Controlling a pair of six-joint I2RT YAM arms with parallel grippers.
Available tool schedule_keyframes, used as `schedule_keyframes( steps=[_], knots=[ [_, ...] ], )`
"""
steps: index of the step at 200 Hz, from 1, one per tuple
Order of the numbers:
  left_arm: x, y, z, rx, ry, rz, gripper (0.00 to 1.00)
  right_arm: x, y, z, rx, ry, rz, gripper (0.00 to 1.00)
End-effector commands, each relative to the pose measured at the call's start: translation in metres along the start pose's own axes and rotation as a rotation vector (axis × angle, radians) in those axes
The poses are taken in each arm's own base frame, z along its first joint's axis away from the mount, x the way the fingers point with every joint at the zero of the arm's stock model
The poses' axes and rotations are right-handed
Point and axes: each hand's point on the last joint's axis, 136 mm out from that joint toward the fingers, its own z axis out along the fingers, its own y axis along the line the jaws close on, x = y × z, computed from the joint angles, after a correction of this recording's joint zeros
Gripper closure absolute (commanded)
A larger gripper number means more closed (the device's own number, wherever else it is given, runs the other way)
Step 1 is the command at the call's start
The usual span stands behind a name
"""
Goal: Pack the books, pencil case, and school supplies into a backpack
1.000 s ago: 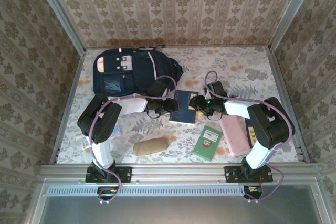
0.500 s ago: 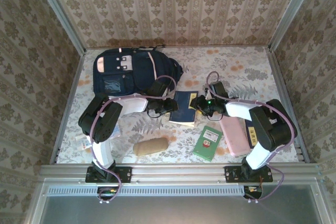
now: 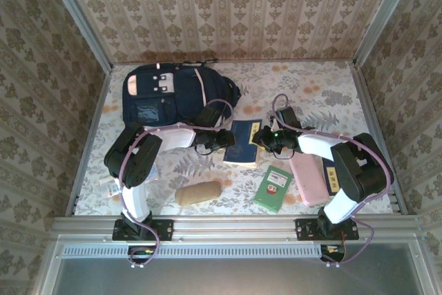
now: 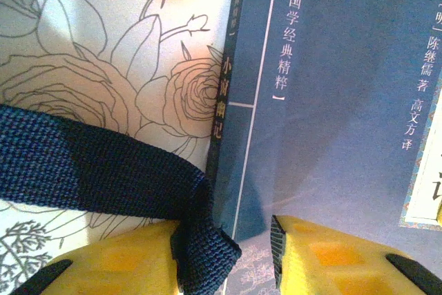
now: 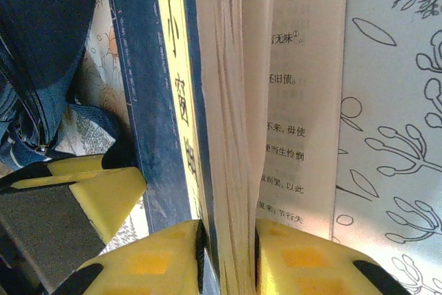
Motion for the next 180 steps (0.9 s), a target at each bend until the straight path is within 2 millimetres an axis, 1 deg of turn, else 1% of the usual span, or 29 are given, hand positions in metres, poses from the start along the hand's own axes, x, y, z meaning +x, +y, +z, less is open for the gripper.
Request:
schedule_keyframes(
  steps=[1,8,33,50,102,130,180],
  knots=[
    [0.023,-0.024,0.027,0.08,0.067,0.085,0.6,-0.003,0.027,-0.011,-0.066,-0.007,-0.022,0.72],
    [0.025,-0.024,0.028,0.08,0.071,0.085,0.6,-0.003,0.03,-0.013,-0.076,-0.005,-0.02,0.67],
    [0.026,-0.024,0.029,0.08,0.074,0.086,0.6,-0.001,0.039,-0.02,-0.106,0.0,-0.021,0.57],
    [0.026,-0.024,0.03,0.081,0.077,0.085,0.6,0.002,0.042,-0.023,-0.124,0.005,-0.018,0.54],
    [0.027,-0.023,0.031,0.081,0.079,0.084,0.6,0.007,0.061,-0.025,-0.252,0.025,0.023,0.52],
    [0.029,-0.021,0.032,0.078,0.085,0.085,0.6,0.009,0.067,-0.024,-0.28,0.028,0.03,0.51],
    [0.031,-0.018,0.034,0.074,0.093,0.085,0.6,0.011,0.07,-0.023,-0.287,0.032,0.023,0.48]
  ],
)
